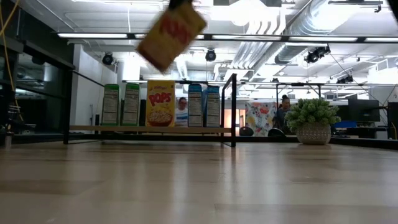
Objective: Stack cereal on shelf
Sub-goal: Put the yellow cereal box on the shelf aligned with the yellow cereal box
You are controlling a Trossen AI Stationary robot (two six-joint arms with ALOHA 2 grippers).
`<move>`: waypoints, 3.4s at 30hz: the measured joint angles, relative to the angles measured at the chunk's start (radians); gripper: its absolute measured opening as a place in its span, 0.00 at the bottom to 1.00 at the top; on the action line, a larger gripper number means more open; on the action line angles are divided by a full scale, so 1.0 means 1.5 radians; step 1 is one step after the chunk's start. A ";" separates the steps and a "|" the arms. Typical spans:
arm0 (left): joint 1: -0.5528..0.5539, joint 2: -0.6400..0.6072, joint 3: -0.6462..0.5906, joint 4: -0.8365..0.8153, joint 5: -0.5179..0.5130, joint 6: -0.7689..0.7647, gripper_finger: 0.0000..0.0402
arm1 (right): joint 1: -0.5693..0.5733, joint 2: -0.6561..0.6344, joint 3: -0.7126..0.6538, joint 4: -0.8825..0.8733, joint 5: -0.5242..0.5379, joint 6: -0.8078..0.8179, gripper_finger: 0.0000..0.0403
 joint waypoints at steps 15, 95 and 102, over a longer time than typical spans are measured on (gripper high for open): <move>-0.022 0.025 0.000 -0.018 -0.007 -0.038 0.00 | -0.144 0.113 0.087 -0.082 -0.057 0.004 0.43; -0.022 0.031 0.000 -0.022 -0.007 -0.054 0.01 | -0.238 0.171 0.086 0.043 -0.207 -0.010 0.65; -0.022 0.031 0.000 -0.022 -0.007 -0.054 0.01 | -0.246 0.171 0.086 0.065 -0.209 -0.022 0.70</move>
